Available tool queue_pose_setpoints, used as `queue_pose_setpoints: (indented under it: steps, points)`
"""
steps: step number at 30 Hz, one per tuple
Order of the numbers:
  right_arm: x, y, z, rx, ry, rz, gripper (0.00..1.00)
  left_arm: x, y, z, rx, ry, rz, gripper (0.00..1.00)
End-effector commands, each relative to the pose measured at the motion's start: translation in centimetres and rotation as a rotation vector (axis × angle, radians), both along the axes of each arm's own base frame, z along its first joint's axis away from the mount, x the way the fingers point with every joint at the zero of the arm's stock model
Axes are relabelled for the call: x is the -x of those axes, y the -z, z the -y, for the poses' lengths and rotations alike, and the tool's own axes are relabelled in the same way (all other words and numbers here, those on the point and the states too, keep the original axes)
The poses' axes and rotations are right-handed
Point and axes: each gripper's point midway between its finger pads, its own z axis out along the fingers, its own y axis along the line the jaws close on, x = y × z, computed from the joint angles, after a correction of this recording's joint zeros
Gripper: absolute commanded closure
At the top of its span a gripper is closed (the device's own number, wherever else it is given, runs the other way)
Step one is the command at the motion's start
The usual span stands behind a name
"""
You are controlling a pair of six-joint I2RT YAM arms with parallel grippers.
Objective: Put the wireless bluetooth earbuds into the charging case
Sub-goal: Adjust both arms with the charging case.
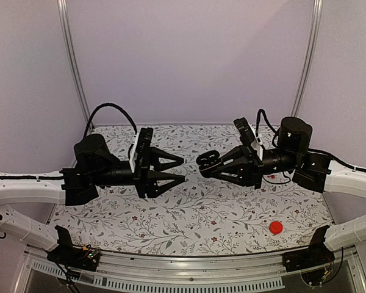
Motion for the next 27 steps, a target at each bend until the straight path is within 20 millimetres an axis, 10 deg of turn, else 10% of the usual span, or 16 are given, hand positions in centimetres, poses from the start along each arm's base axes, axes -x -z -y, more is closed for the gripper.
queue_pose_setpoints:
  steps: [1,14,27]
  points:
    - [0.6,-0.7,0.0,-0.016,-0.044,0.038,1.00,0.9,-2.8,0.8,0.068,0.080,-0.072,0.43]
    - [0.1,0.7,-0.7,0.041,-0.030,0.031,0.99,-1.0,-2.2,3.2,0.006,0.031,-0.168,0.47]
    - [-0.4,-0.8,-0.6,-0.002,0.006,0.031,0.98,0.4,-0.6,0.7,0.085,0.017,-0.108,0.37]
